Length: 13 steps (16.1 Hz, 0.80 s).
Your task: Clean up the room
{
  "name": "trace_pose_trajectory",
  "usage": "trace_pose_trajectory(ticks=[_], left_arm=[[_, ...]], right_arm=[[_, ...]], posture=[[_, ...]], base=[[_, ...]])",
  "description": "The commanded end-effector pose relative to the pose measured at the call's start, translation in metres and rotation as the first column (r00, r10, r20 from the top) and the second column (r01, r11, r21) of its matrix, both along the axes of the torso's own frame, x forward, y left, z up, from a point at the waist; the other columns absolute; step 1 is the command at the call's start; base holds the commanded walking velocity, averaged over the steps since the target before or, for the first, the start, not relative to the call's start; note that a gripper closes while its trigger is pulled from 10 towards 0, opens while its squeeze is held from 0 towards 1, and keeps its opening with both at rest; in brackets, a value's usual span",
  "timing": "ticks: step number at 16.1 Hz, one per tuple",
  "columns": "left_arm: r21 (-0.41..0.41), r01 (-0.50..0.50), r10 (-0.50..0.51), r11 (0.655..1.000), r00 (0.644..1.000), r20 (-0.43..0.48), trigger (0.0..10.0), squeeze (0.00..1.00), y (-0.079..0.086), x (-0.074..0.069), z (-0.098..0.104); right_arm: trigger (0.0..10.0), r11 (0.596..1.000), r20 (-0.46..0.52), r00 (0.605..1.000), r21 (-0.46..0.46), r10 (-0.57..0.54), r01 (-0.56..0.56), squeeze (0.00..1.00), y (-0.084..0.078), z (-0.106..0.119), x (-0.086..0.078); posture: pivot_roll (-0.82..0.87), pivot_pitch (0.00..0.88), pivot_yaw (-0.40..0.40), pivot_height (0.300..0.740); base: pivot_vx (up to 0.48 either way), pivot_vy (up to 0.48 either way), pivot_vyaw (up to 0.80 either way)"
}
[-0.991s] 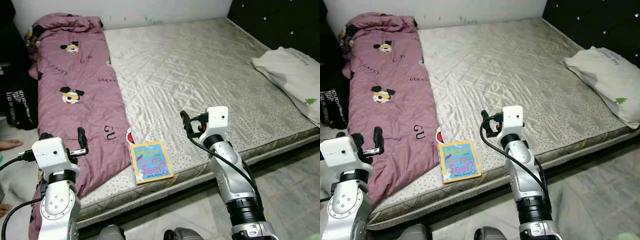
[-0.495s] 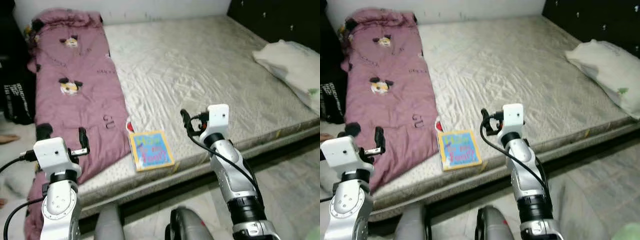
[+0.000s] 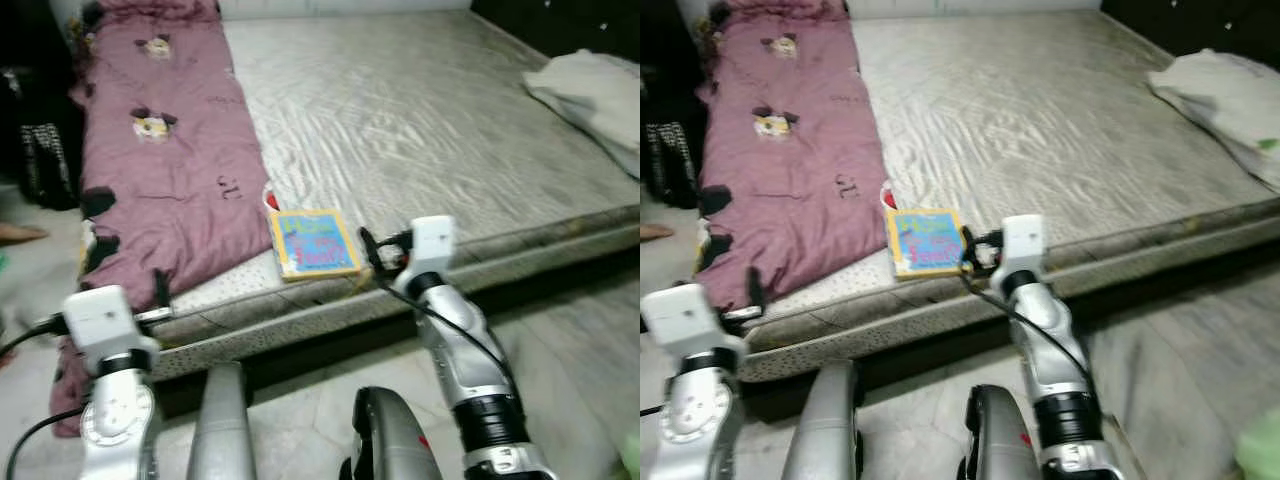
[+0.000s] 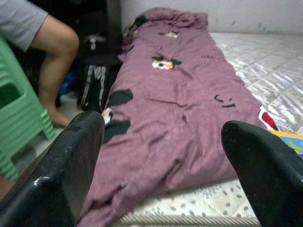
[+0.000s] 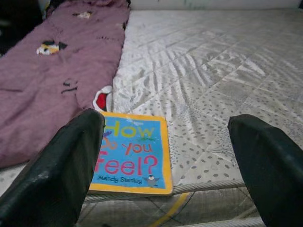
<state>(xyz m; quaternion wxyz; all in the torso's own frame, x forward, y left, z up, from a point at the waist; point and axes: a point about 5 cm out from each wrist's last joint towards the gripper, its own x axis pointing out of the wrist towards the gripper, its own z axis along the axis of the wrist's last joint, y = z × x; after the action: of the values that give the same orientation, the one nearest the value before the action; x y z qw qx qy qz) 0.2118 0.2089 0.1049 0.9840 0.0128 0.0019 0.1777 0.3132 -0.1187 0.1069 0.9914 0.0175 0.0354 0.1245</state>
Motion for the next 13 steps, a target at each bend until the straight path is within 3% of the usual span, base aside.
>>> trace_pose_trajectory(ticks=[1, 5, 10, 13], left_arm=[[0.004, 0.008, -0.009, 1.0, 0.999, 0.04, 10.0, 0.0, -0.0033, 0.0034, 0.0092], [-0.001, 0.014, -0.014, 1.0, 0.999, 0.04, 10.0, 0.0, -0.0039, 0.004, 0.0095], [-0.008, 0.015, -0.015, 1.0, 0.999, 0.042, 10.0, 0.0, -0.0046, 0.0053, 0.0093], [-0.015, 0.008, -0.008, 1.0, 0.999, 0.042, 10.0, 0.0, -0.0044, 0.0052, 0.0088]], right_arm=[[10.0, 1.0, 0.028, 1.0, -0.002, -0.009, 0.009, 0.0, -0.0049, 0.0084, 0.0037], [10.0, 1.0, 0.027, 1.0, -0.003, -0.005, 0.005, 0.0, -0.0047, 0.0087, 0.0041], [10.0, 1.0, 0.028, 1.0, -0.009, 0.006, -0.006, 0.0, -0.0038, 0.0085, 0.0042], [10.0, 1.0, 0.026, 1.0, -0.011, 0.013, -0.012, 0.0, -0.0034, 0.0078, 0.0046]], posture=[[0.0, 0.093, -0.053, 0.61], [-0.01, 0.102, -0.053, 0.61], [-0.01, 0.097, -0.056, 0.546], [-0.01, 0.092, -0.061, 0.541]], base=[[0.0, 0.0, 0.0], [0.0, 0.0, 0.0], [0.0, 0.0, 0.0], [0.0, 0.0, 0.0]])
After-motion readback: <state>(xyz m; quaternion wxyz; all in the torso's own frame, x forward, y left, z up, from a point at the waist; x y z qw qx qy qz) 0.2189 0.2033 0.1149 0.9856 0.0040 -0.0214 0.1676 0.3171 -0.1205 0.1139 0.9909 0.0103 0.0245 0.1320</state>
